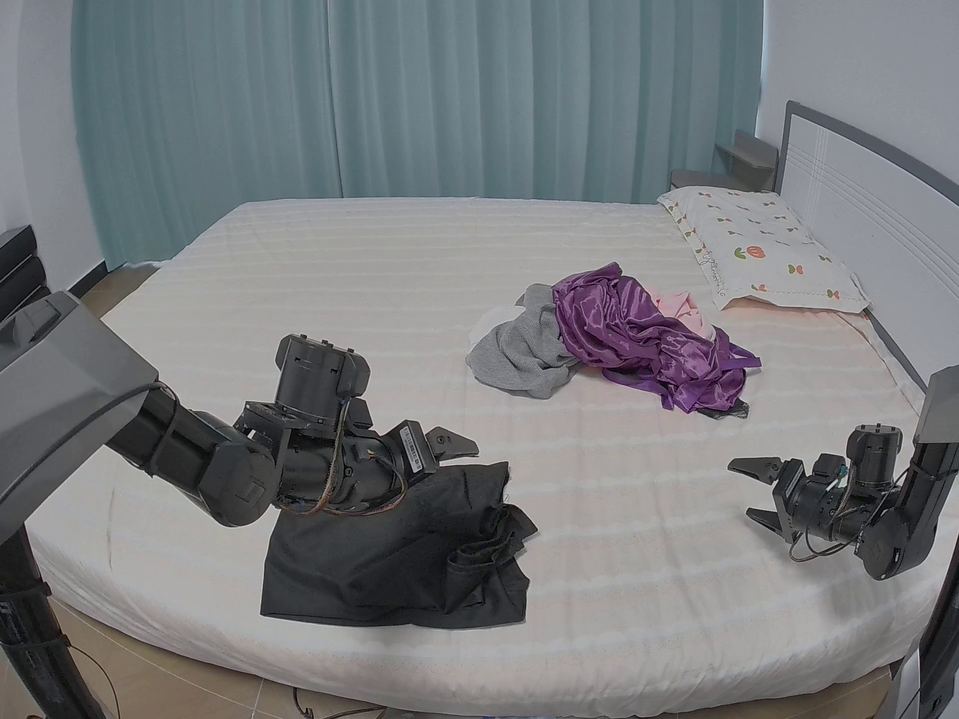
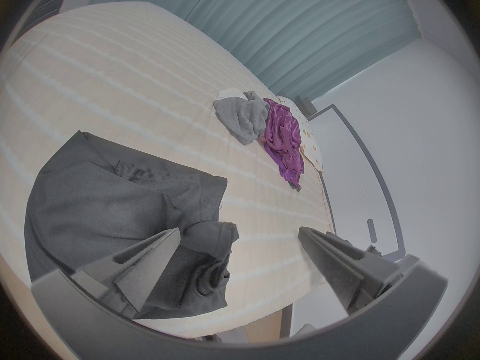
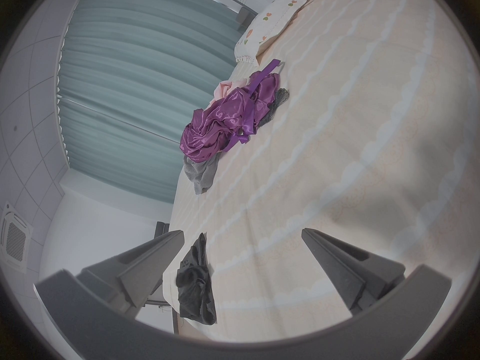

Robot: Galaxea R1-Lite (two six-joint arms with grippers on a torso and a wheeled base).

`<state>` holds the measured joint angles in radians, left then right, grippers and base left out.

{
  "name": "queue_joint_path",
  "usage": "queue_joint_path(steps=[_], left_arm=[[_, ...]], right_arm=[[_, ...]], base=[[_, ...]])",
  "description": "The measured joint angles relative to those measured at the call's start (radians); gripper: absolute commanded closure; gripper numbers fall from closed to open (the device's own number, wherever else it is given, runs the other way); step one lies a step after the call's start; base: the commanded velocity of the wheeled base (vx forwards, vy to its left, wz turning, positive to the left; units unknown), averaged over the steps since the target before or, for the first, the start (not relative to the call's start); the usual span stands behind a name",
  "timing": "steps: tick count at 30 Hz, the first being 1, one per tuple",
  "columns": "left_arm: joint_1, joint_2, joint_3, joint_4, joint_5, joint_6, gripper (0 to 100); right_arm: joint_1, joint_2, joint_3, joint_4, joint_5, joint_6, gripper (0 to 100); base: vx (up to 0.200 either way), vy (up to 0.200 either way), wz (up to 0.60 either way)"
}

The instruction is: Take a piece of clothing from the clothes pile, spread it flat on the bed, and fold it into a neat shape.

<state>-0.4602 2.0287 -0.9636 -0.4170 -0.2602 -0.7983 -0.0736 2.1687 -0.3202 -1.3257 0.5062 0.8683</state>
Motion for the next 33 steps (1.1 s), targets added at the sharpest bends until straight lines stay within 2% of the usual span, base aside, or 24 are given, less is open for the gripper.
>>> queue_joint_path(steps=[6,10,14,21,33], left_arm=[[0.05,-0.042,0.028,0.0,-0.009,-0.056,0],[0.105,-0.08,0.117,-0.011,-0.037,-0.084,0],[0.158,-0.122,0.226,-0.058,-0.057,-0.16,0],[0.224,-0.169,0.369,-0.201,-0.104,-0.246,0],[0.285,-0.176,0.429,-0.217,-0.146,-0.252,0]], right_arm=[[0.001,0.001,0.0,0.001,0.0,0.0,0],[0.005,0.001,0.003,0.001,-0.002,0.0,0],[0.014,0.001,0.006,0.001,-0.005,0.0,0],[0.032,0.0,0.016,0.0,-0.009,-0.001,0],[0.067,-0.004,0.035,0.0,-0.01,-0.002,0]], base=[[0.0,0.0,0.0],[0.0,0.0,0.0],[0.0,0.0,0.0],[0.0,0.2,0.0],[0.0,0.2,0.0]])
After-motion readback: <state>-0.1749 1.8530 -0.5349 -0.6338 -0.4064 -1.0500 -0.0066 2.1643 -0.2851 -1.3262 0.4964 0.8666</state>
